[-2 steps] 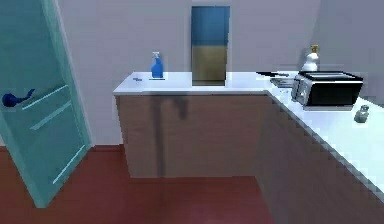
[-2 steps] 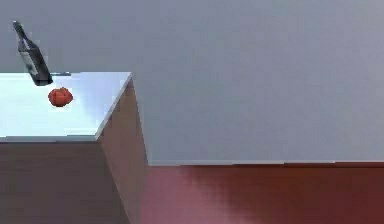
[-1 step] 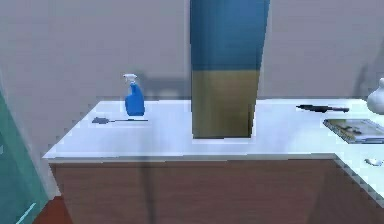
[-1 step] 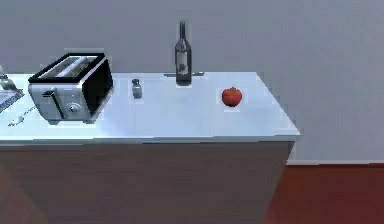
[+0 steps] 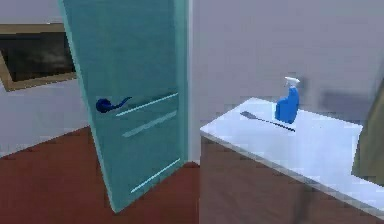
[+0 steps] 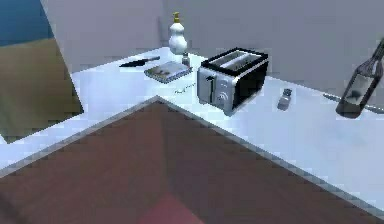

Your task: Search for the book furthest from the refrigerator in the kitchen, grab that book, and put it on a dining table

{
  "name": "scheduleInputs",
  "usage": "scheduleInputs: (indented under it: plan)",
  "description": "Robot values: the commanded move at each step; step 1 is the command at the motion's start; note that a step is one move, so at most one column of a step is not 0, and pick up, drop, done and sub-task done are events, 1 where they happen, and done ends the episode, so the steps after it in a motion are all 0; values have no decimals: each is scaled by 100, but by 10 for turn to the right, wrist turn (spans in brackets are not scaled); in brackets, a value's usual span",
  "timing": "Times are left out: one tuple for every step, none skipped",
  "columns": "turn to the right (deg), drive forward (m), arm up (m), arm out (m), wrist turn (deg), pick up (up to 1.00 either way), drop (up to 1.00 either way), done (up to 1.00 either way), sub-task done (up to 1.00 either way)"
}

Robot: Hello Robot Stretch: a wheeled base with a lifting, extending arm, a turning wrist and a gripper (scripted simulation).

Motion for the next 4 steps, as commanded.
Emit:
scheduleInputs:
  plan:
    - [450, 0, 0, 0, 0, 0, 0, 0, 0]
    - [210, 0, 0, 0, 0, 0, 0, 0, 0]
    - [0, 55, 0, 0, 0, 0, 0, 0, 0]
    - [-450, 0, 0, 0, 0, 0, 0, 0, 0]
